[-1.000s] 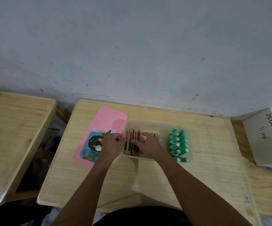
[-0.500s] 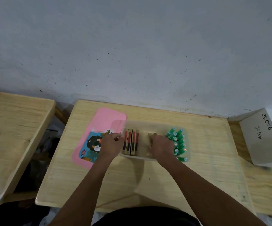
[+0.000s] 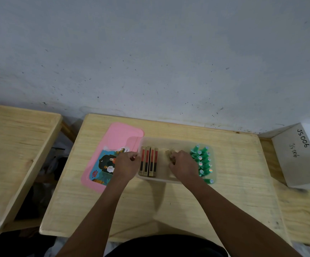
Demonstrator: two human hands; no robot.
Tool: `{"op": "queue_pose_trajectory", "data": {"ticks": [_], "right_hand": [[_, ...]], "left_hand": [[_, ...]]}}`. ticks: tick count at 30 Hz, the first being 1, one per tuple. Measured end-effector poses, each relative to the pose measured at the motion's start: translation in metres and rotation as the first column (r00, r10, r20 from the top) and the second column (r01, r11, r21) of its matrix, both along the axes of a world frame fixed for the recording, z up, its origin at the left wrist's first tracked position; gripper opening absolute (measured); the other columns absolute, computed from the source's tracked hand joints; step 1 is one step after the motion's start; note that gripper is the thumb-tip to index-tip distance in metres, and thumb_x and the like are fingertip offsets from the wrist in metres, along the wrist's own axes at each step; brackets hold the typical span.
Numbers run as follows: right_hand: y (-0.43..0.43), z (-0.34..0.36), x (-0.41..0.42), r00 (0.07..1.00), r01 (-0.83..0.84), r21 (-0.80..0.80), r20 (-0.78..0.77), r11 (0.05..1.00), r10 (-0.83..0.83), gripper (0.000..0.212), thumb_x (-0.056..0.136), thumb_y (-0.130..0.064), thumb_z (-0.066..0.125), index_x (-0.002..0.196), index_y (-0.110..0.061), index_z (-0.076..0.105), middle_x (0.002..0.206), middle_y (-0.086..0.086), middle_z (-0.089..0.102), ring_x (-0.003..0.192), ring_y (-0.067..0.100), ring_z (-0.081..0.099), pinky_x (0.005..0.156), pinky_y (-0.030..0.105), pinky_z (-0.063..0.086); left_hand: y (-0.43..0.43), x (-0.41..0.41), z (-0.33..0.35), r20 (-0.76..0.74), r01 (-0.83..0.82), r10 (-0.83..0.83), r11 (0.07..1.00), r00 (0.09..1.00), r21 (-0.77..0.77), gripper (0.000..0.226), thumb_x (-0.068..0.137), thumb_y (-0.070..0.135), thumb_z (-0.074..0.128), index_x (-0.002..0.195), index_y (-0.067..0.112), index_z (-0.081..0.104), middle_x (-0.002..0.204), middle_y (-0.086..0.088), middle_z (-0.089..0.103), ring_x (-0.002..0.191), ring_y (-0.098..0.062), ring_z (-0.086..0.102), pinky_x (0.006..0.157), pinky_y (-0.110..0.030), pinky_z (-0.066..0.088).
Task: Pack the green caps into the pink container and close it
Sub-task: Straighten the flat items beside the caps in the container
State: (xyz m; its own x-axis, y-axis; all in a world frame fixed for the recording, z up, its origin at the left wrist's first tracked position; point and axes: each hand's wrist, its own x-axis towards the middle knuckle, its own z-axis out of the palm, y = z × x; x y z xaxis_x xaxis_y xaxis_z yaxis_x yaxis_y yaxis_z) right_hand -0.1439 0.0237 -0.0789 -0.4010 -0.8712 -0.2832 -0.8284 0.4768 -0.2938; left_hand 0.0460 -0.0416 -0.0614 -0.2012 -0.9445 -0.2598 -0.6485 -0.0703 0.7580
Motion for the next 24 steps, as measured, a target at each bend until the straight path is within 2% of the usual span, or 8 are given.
{"op": "queue_pose_trajectory", "data": {"ticks": [4,7,11,14,17,19,22,24], "right_hand": [[-0.001,0.0,0.005,0.995,0.052,0.019,0.081,0.998,-0.054,0.025,0.086,-0.029,0.064,0.11,-0.032,0.07,0.101,-0.008,0.072,0.096,0.016,0.066,0.078,0.033,0.056],[-0.003,0.0,0.01,0.99,0.087,0.092,0.105,0.992,-0.097,0.026,0.085,-0.029,0.064,0.111,-0.031,0.067,0.102,-0.007,0.07,0.096,0.017,0.066,0.081,0.033,0.055],[-0.008,0.001,0.012,0.985,0.12,0.15,0.106,0.981,-0.137,0.03,0.084,-0.042,0.069,0.098,-0.016,0.068,0.095,0.003,0.068,0.09,0.023,0.066,0.075,0.034,0.055],[-0.01,0.0,0.007,0.979,0.098,0.192,0.155,0.977,-0.129,0.035,0.083,-0.042,0.07,0.09,-0.008,0.069,0.088,0.009,0.069,0.086,0.025,0.068,0.073,0.034,0.056],[-0.009,0.003,0.005,0.972,0.136,0.158,0.169,0.978,-0.163,0.031,0.084,-0.044,0.065,0.083,-0.013,0.069,0.078,0.004,0.068,0.078,0.023,0.067,0.063,0.03,0.051],[-0.009,0.006,0.008,0.958,0.189,0.108,0.198,0.976,-0.207,0.029,0.084,-0.047,0.061,0.075,-0.02,0.067,0.069,-0.003,0.067,0.069,0.018,0.066,0.059,0.026,0.048],[-0.016,0.011,0.016,0.93,0.226,0.061,0.284,0.972,-0.234,0.027,0.084,-0.044,0.061,0.07,-0.022,0.067,0.063,-0.004,0.069,0.061,0.014,0.066,0.062,0.029,0.053],[-0.022,0.01,0.02,0.908,0.244,0.037,0.342,0.969,-0.241,0.031,0.086,-0.04,0.063,0.066,-0.017,0.069,0.061,0.001,0.067,0.057,0.013,0.061,0.062,0.029,0.05]], "left_hand": [[0.001,-0.001,0.002,0.004,0.003,-0.003,1.0,1.0,-0.013,0.024,0.091,0.016,0.058,0.109,0.005,0.07,0.095,-0.01,0.073,0.074,-0.01,0.059,0.059,-0.007,0.036],[0.0,0.0,0.001,0.015,0.01,-0.009,1.0,1.0,-0.021,0.025,0.092,0.017,0.057,0.11,0.005,0.069,0.096,-0.01,0.073,0.073,-0.009,0.058,0.057,-0.003,0.033],[0.0,-0.001,0.002,0.007,0.003,-0.003,1.0,1.0,-0.019,0.025,0.092,0.016,0.058,0.111,0.005,0.069,0.097,-0.01,0.073,0.073,-0.01,0.058,0.059,-0.006,0.035],[0.001,-0.001,0.003,0.008,0.005,-0.005,1.0,1.0,-0.016,0.025,0.092,0.017,0.057,0.111,0.005,0.068,0.09,-0.008,0.072,0.065,-0.006,0.057,0.056,-0.008,0.037],[0.001,-0.001,0.003,0.015,0.003,-0.003,1.0,1.0,-0.017,0.026,0.092,0.017,0.057,0.112,0.005,0.068,0.092,-0.008,0.072,0.063,0.001,0.053,0.055,-0.007,0.035],[0.001,-0.001,0.003,0.016,0.002,-0.001,1.0,1.0,-0.016,0.026,0.092,0.017,0.057,0.112,0.005,0.068,0.093,-0.008,0.072,0.065,-0.002,0.055,0.056,-0.007,0.035],[0.001,-0.001,0.003,0.012,0.002,-0.002,1.0,1.0,-0.015,0.025,0.092,0.017,0.058,0.111,0.006,0.069,0.081,-0.003,0.068,0.062,-0.001,0.055,0.055,-0.008,0.036],[0.001,0.0,0.003,0.014,0.009,-0.009,1.0,1.0,-0.013,0.025,0.092,0.018,0.057,0.11,0.006,0.069,0.078,-0.002,0.067,0.063,-0.003,0.057,0.056,-0.008,0.037]]}}
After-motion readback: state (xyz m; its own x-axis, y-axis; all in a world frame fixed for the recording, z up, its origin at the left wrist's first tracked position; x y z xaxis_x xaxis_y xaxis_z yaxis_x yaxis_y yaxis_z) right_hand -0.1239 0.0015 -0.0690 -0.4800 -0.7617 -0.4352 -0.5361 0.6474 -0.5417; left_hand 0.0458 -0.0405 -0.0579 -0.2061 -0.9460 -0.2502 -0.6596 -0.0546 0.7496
